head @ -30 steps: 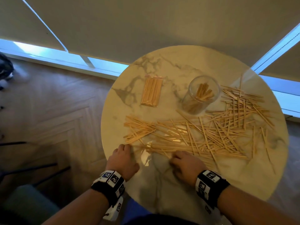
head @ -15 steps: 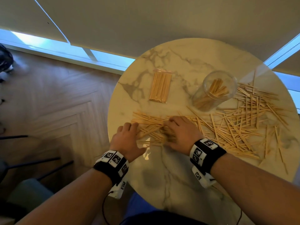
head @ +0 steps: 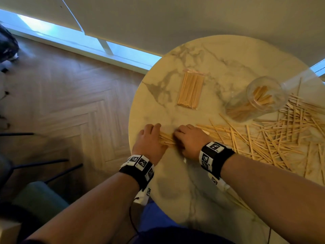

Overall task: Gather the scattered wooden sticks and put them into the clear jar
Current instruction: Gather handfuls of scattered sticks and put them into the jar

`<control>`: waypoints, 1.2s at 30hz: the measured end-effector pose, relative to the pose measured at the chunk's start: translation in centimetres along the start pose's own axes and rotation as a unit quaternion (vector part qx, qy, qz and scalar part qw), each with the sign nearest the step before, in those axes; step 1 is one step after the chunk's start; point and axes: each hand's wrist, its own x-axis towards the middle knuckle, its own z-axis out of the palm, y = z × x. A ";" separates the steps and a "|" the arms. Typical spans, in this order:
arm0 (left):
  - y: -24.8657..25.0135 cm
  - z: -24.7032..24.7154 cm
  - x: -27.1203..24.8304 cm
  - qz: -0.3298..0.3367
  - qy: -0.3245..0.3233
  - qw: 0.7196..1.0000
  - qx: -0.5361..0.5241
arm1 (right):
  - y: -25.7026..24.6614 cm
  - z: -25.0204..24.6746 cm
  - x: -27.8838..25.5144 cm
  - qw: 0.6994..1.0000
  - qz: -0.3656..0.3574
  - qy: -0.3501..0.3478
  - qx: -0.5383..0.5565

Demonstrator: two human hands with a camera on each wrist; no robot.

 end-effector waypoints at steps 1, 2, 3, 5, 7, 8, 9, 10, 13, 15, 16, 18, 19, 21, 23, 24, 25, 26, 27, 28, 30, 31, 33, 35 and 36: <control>-0.2 0.2 0.1 -0.021 0.003 0.999 -0.028 | -0.1 0.1 0.0 1.000 0.006 -0.001 0.007; -0.3 0.3 0.1 -0.040 0.003 0.998 -0.056 | -0.3 0.1 0.1 1.000 0.014 -0.001 0.013; -0.4 0.5 0.1 -0.050 0.000 0.996 -0.078 | -0.6 0.2 0.2 1.000 0.022 0.001 0.019; -0.5 0.8 -0.1 -0.046 -0.006 0.993 -0.109 | -1.3 0.2 0.6 0.999 0.043 0.004 0.027; -0.6 0.9 -0.2 -0.047 0.010 0.987 -0.155 | -2.0 0.3 0.8 0.998 0.065 0.009 0.023; -0.6 0.9 -0.3 -0.056 0.021 0.982 -0.182 | -2.2 0.5 0.8 0.997 0.076 0.013 0.022; -0.7 0.9 -0.3 -0.069 0.032 0.974 -0.211 | -2.3 0.7 0.8 0.996 0.088 0.015 0.027; -0.7 0.8 -0.5 -0.084 0.045 0.965 -0.243 | -2.3 0.9 0.8 0.995 0.097 0.016 0.036; -0.8 0.5 -0.9 -0.132 0.072 0.936 -0.318 | -2.2 1.6 0.4 0.993 0.104 0.019 0.055; -0.9 0.4 -1.3 -0.154 0.080 0.930 -0.325 | -2.1 2.0 0.2 0.992 0.104 0.031 0.058; -0.9 0.4 -1.5 -0.158 0.080 0.931 -0.319 | -2.1 2.2 0.1 0.993 0.101 0.039 0.055; -0.6 0.6 -2.1 -0.156 0.066 0.937 -0.305 | -2.1 2.5 -0.3 0.993 0.095 0.051 0.048; -0.5 0.8 -2.4 -0.154 0.051 0.940 -0.301 | -2.0 2.6 -0.5 0.993 0.093 0.053 0.044; -0.2 1.1 -3.0 -0.156 0.026 0.939 -0.306 | -1.8 2.6 -0.9 0.994 0.092 0.050 0.041; -0.1 1.4 -3.4 -0.161 0.019 0.936 -0.311 | -1.6 2.4 -1.1 0.994 0.092 0.042 0.041; 0.0 1.5 -3.7 -0.163 0.015 0.936 -0.312 | -1.5 2.2 -1.2 0.994 0.092 0.038 0.042; 0.1 1.5 -3.9 -0.159 0.007 0.938 -0.309 | -1.3 2.0 -1.2 0.994 0.092 0.036 0.047; 0.4 1.6 -4.1 -0.147 -0.010 0.942 -0.302 | -1.1 1.8 -1.3 0.993 0.091 0.040 0.057; 0.7 1.5 -4.4 -0.125 -0.037 0.949 -0.286 | -0.7 1.5 -1.5 0.992 0.092 0.051 0.072; 1.2 1.5 -4.6 -0.097 -0.074 0.958 -0.259 | -0.4 1.1 -1.7 0.989 0.095 0.064 0.096; 2.3 1.6 -4.9 -0.025 -0.155 0.975 -0.160 | 0.3 -0.1 -2.4 0.978 0.102 0.091 0.156; 3.1 1.8 -4.9 0.010 -0.190 0.977 -0.095 | 0.7 -0.9 -2.9 0.971 0.106 0.112 0.183; 4.7 2.1 -4.7 0.063 -0.226 0.972 0.013 | 1.4 -2.5 -3.8 0.949 0.114 0.177 0.235; 6.1 2.5 -4.4 0.095 -0.238 0.964 0.075 | 2.4 -4.0 -4.9 0.918 0.113 0.242 0.294; 6.6 2.7 -4.3 0.103 -0.242 0.960 0.093 | 2.8 -4.7 -5.4 0.900 0.109 0.270 0.323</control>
